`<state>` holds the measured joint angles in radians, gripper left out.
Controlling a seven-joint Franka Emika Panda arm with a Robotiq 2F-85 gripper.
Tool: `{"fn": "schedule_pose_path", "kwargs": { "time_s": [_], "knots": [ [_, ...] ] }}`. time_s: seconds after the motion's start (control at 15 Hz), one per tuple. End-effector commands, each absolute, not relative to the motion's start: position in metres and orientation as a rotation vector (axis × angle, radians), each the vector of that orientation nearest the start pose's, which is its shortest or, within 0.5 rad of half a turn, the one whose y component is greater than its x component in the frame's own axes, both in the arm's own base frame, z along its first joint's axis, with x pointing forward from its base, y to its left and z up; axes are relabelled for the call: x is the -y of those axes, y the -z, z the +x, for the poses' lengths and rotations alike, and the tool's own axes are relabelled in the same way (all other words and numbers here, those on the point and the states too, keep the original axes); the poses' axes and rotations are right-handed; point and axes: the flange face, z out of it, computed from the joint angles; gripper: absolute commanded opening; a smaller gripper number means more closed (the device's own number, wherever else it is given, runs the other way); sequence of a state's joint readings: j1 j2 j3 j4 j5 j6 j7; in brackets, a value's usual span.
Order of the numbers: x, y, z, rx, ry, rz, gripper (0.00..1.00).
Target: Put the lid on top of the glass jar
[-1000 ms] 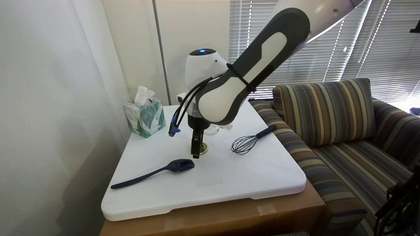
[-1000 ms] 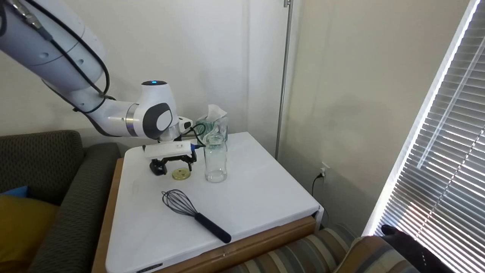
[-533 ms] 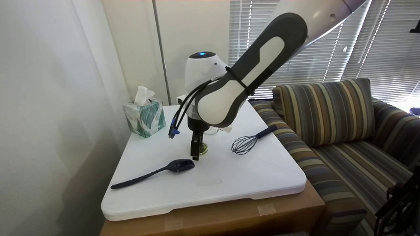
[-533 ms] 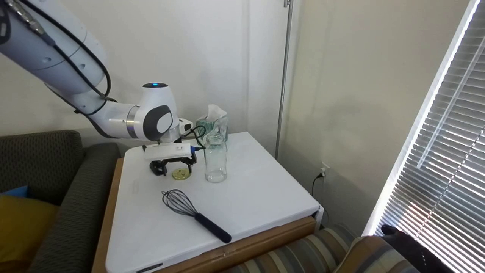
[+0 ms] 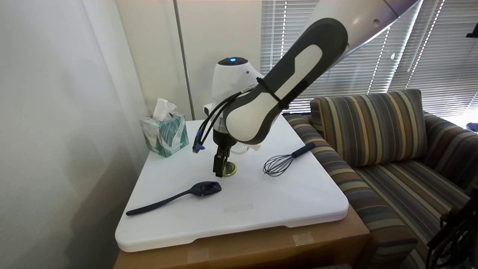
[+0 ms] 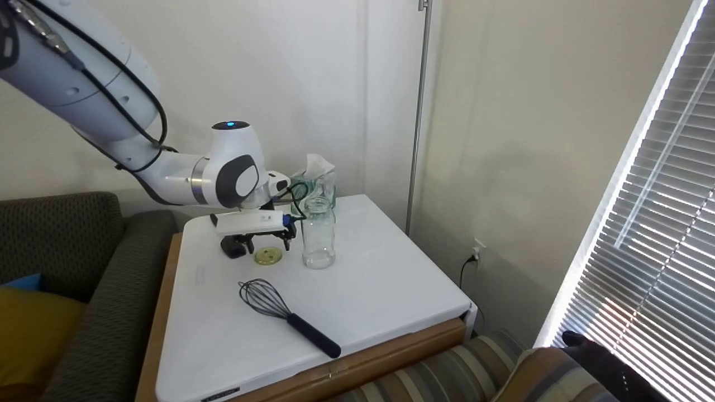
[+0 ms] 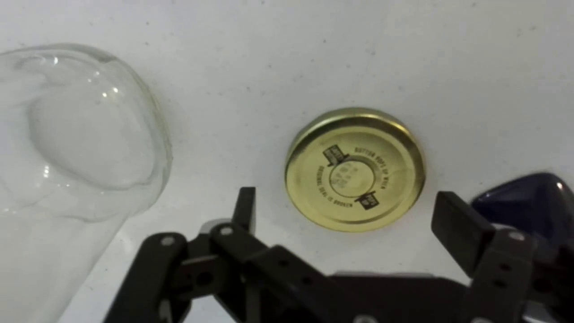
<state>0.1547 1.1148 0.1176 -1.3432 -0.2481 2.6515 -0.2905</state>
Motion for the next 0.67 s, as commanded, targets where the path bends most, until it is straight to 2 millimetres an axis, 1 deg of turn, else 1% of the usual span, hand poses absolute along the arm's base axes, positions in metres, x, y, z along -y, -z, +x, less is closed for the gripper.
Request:
{"fn": "schedule_pose_path", "kwargs": {
  "time_s": [0.0, 0.6],
  "knots": [
    [-0.180, -0.062, 0.716, 1.015, 0.361, -3.004, 1.00],
    [-0.182, -0.051, 0.710, 0.928, 0.292, -2.990, 1.00]
  ]
}}
